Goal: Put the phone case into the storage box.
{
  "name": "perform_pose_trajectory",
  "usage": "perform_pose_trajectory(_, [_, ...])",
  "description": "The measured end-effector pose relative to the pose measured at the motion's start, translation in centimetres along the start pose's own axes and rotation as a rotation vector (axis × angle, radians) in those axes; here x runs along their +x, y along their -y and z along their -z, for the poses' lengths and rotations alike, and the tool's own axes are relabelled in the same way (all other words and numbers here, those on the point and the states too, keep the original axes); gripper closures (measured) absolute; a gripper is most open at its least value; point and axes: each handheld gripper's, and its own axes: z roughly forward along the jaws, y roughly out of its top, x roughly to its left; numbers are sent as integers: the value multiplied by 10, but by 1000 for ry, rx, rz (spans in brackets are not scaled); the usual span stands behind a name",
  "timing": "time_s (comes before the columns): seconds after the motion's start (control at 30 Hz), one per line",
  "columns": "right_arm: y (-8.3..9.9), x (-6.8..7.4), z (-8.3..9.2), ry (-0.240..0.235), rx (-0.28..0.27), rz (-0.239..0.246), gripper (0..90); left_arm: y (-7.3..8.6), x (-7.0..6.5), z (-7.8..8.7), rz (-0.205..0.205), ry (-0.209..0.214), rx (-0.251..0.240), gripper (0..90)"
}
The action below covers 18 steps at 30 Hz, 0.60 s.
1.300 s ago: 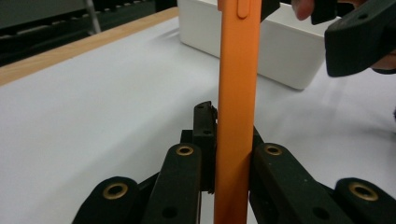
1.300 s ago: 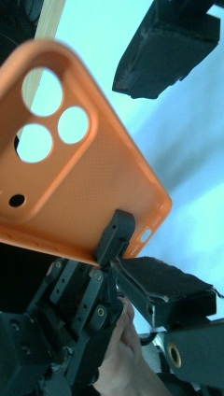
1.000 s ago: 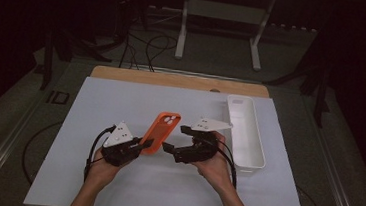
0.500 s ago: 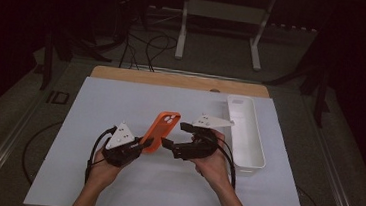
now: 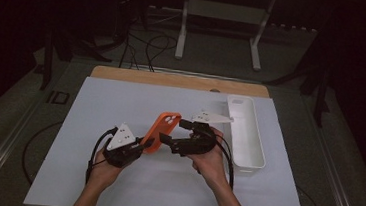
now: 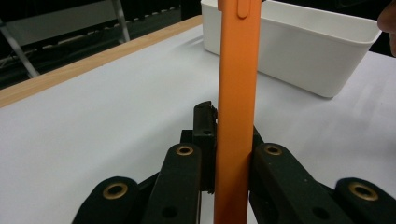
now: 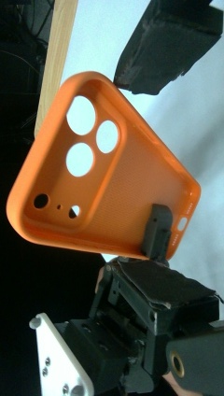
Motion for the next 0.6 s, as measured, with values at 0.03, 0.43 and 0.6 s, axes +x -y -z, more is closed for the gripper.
perform_pose_trajectory(0.03, [0, 0, 0, -3, -2, -6, 97, 0, 0, 0, 1, 0, 0, 851])
perform_pose_trajectory(0.43, [-6, 2, -5, 0, -29, -69, 97, 2, -7, -8, -28, -22, 41, 851])
perform_pose_trajectory(0.6, [-8, 5, -7, 6, -40, -88, 98, 4, -11, -13, -35, -32, 62, 850])
